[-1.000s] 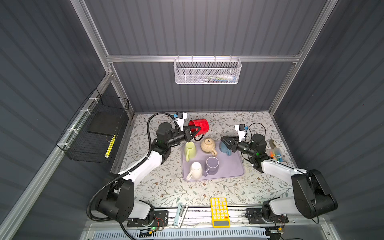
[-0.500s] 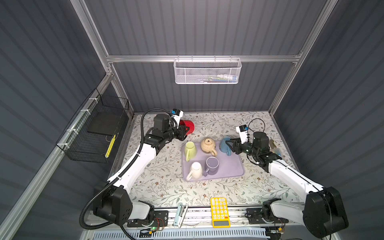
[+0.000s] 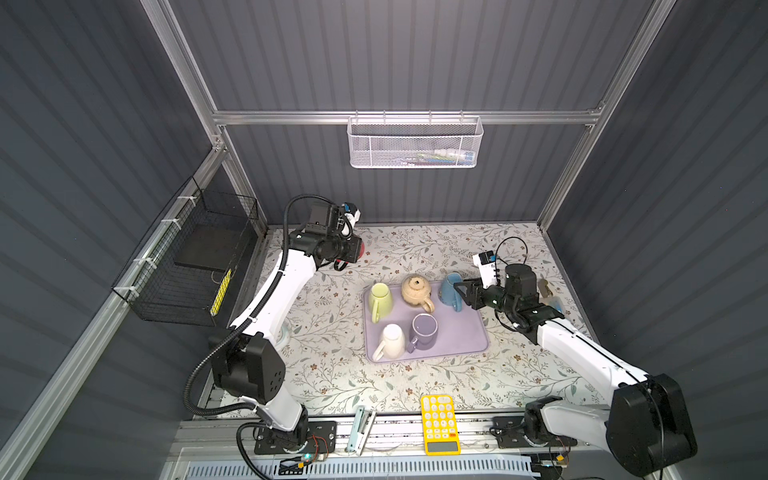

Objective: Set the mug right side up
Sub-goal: 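Carry the red mug off the tray and set it upright with the left gripper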

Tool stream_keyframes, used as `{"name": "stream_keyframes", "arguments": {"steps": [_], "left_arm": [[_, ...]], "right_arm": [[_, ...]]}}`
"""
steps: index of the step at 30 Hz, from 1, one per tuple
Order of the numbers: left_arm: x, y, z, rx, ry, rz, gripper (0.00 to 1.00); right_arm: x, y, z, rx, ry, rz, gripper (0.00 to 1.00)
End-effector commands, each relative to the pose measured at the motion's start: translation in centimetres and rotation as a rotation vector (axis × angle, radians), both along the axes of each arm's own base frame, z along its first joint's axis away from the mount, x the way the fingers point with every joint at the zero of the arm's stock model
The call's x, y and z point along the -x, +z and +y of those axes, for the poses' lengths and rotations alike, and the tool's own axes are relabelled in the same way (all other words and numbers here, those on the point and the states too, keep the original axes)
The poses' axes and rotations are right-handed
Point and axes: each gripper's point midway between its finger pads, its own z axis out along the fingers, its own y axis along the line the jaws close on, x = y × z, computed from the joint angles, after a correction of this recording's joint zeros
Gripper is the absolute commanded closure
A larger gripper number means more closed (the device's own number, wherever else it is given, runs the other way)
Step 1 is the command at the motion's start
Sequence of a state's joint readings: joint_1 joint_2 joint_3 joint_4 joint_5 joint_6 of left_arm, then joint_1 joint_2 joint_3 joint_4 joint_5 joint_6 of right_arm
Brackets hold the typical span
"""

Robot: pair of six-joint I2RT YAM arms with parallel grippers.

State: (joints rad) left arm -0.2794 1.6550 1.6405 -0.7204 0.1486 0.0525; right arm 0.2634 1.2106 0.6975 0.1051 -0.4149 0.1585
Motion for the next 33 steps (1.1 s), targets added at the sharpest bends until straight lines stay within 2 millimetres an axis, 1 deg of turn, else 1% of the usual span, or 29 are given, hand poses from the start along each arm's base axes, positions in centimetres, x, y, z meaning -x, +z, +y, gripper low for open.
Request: {"name": "stream_keyframes", "arguments": {"steps": [1, 7, 15, 20, 25, 28, 30, 33], "left_arm": [[-0.7, 1.6, 2.0, -0.054, 0.013, -0.017, 1.0], [-2.4, -0.3, 4.1, -0.084, 0.05, 0.035, 1.0], [-5.3, -4.3, 6.7, -0.187, 0.096, 0.13, 1.0], [-7.3, -6.3, 8.2, -0.218, 0.132, 0.163, 1.0], [-8.9, -8.6, 9.1, -0.226, 0.15, 0.202, 1.0], [-9.6, -10.6, 9.5, -0.259, 0.142, 0.234, 1.0], [-10.1, -11.8, 10.1, -0.286, 0.147, 0.264, 1.0], [-10.8, -12.6, 10.5, -0.287, 0.152, 0.276, 1.0]], "right_arm": [[0.1, -0.3, -0.2, 0.002, -0.012, 0.011, 0.55], [0.4, -0.4, -0.2, 0.004, -0.009, 0.025, 0.56], [0.7, -0.9, 0.2, -0.025, 0.0, 0.063, 0.56], [0.8, -1.2, 0.1, -0.028, -0.004, 0.076, 0.56], [0.8, -1.4, 0.1, -0.017, -0.006, 0.09, 0.56], [0.8, -1.4, 0.1, -0.019, -0.008, 0.096, 0.57], [0.7, -1.3, 0.2, -0.025, -0.007, 0.099, 0.57], [0.7, -1.4, 0.3, -0.04, -0.01, 0.111, 0.57]]}}
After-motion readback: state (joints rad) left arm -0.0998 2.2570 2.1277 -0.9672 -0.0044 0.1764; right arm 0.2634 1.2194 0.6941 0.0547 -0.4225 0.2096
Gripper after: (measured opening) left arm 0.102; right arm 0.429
